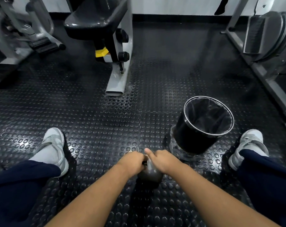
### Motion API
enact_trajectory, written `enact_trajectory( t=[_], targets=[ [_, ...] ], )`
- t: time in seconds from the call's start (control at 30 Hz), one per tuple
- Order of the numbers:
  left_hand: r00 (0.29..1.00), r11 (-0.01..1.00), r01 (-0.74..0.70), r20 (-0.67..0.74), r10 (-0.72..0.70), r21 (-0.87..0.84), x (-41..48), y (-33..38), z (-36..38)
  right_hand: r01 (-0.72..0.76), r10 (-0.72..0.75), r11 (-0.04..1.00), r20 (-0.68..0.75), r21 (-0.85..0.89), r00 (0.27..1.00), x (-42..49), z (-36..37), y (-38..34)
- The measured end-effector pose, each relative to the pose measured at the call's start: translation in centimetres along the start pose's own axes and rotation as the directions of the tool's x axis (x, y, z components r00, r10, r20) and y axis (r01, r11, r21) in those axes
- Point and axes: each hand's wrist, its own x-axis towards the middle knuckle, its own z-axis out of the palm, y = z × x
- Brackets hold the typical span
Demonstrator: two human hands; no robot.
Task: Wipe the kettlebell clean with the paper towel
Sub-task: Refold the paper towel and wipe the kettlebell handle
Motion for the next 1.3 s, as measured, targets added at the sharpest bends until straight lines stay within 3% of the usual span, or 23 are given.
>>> enact_trajectory(
  t=[0.2, 0.47, 0.67, 0.8, 0.97, 1.17, 1.3],
  targets=[
    [1.0, 0.999, -0.011, 0.011, 0.01, 0.037, -0.1, 0.2, -0.2, -0.042, 0.041, 0.997, -0.018, -0.069, 0.999, -0.3, -0.6, 2.3],
    [0.999, 1.0, 0.027, -0.027, -0.027, 0.015, -0.2, 0.3, 0.0, 0.087, -0.108, 0.986, -0.145, -0.145, 0.983, -1.6, 1.8, 1.1],
    [1.0, 1.0, -0.007, -0.004, 0.007, -0.01, 0.0, 0.4, 0.3, -0.068, 0.041, 0.989, -0.194, -0.134, 0.98, -1.6, 1.7, 4.4],
    [1.0, 1.0, 0.028, -0.011, -0.028, -0.001, 0.0, 0.2, 0.2, 0.029, -0.067, 0.986, -0.232, -0.164, 0.97, -0.5, 3.3, 1.7],
    [1.0, 1.0, -0.002, -0.02, 0.002, 0.003, -0.1, 0.1, 0.2, 0.121, -0.134, 0.991, -0.271, -0.065, 0.953, -1.1, 4.3, 3.2],
    [1.0, 0.999, 0.014, -0.004, -0.014, -0.036, -0.3, 0.4, 0.0, -0.05, 0.025, 0.993, -0.216, -0.11, 0.976, -0.6, 2.1, 5.7],
    [0.999, 0.999, 0.04, -0.004, -0.04, -0.027, -0.5, 0.6, -0.1, 0.052, -0.072, 0.993, -0.194, -0.106, 0.978, -0.1, 3.1, 2.2]
  ],
)
